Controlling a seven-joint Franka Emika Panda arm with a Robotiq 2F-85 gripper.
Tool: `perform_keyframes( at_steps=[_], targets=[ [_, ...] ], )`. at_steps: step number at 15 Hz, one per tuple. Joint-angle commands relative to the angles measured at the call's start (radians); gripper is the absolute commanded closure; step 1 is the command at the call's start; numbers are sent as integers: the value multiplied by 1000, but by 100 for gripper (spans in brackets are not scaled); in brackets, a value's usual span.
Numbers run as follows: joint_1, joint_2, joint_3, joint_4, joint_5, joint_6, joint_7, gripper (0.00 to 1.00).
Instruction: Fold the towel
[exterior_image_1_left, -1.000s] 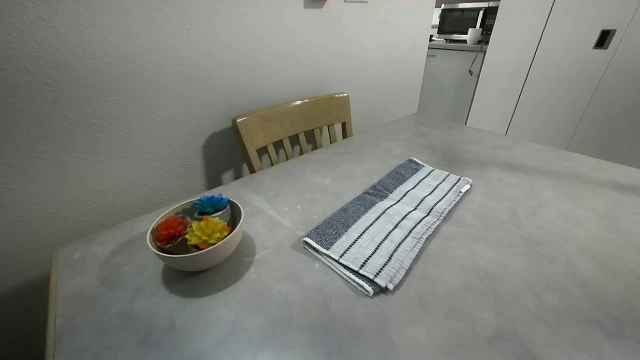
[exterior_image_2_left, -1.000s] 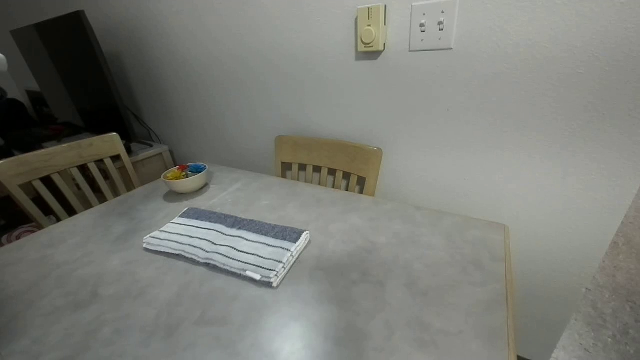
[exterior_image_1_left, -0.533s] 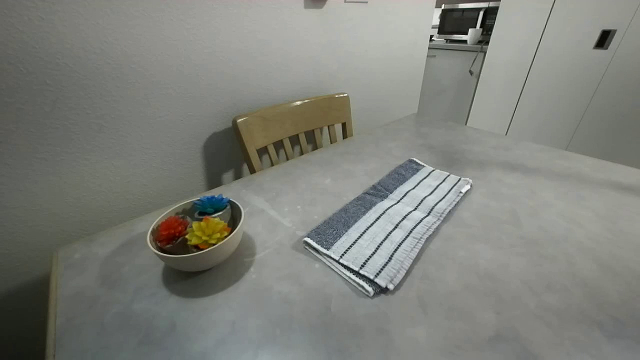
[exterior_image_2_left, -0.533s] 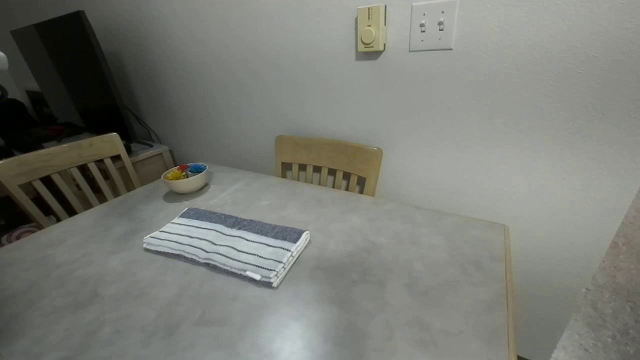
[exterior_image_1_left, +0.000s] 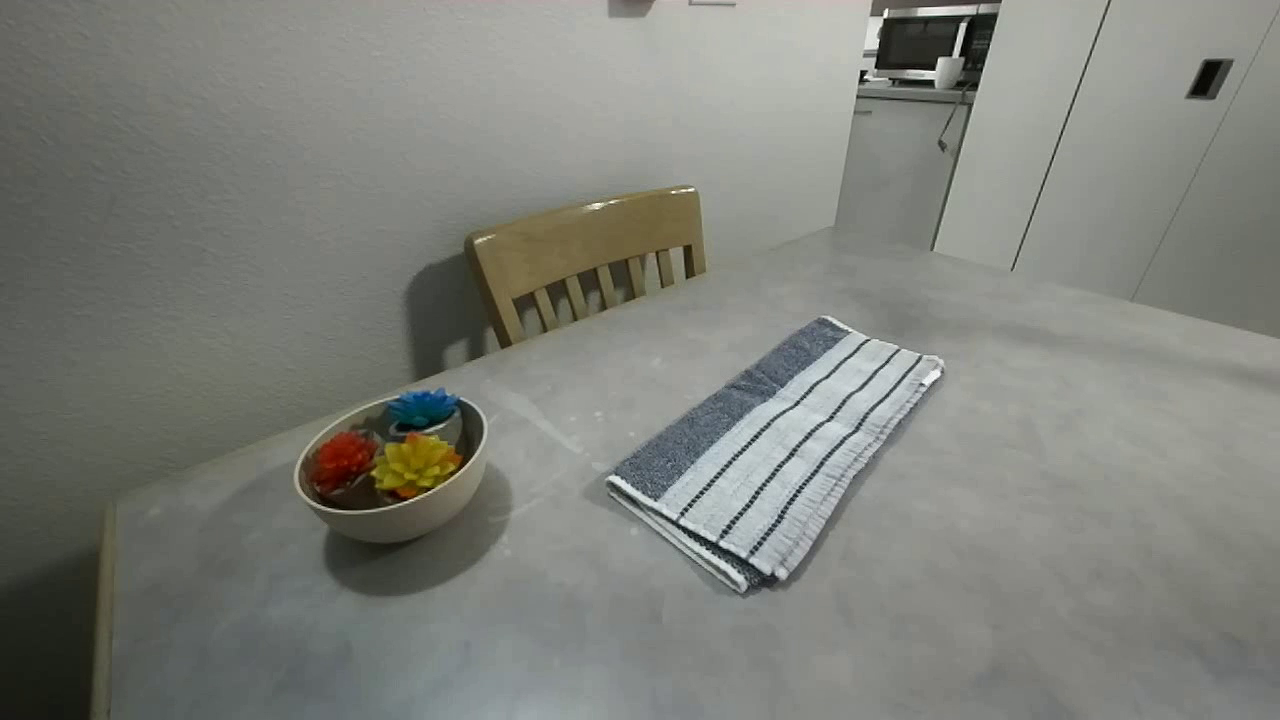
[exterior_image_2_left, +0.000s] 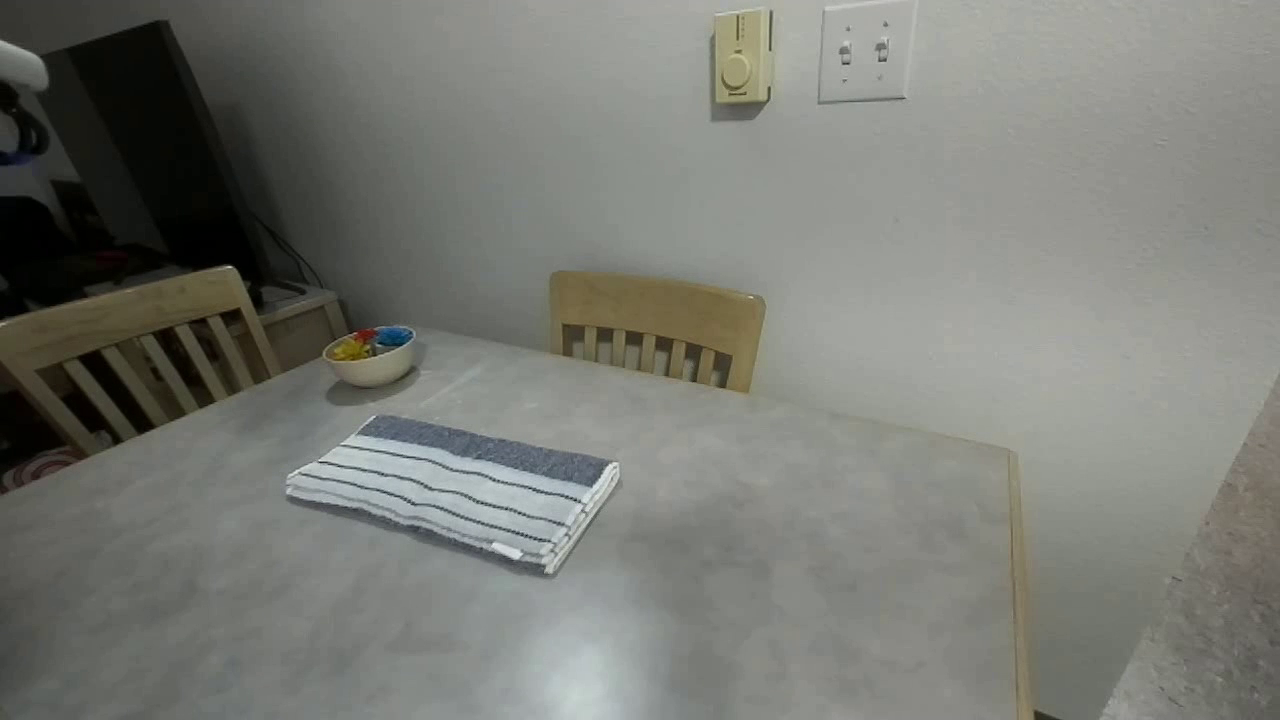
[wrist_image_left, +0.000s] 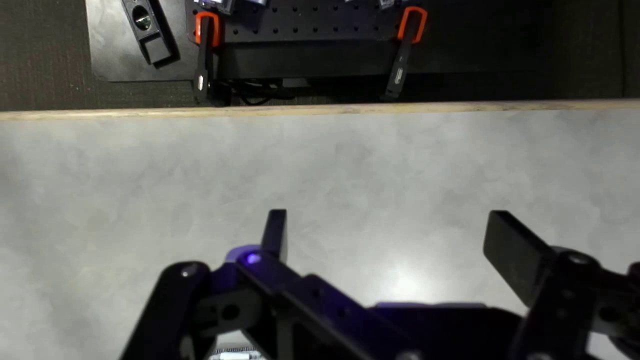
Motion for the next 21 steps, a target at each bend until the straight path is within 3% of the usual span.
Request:
perform_keyframes(
  at_steps=[1, 2, 9, 16, 21],
  targets=[
    [-24, 125, 16, 125, -17, -45, 21, 0],
    [-11, 39, 10, 47, -3, -7, 8, 0],
    [-13, 108, 10, 105, -5, -22, 11, 0],
    [4, 184, 71, 268, 64, -161, 129, 0],
    [-26, 280, 64, 357, 24, -137, 166, 0]
  ],
)
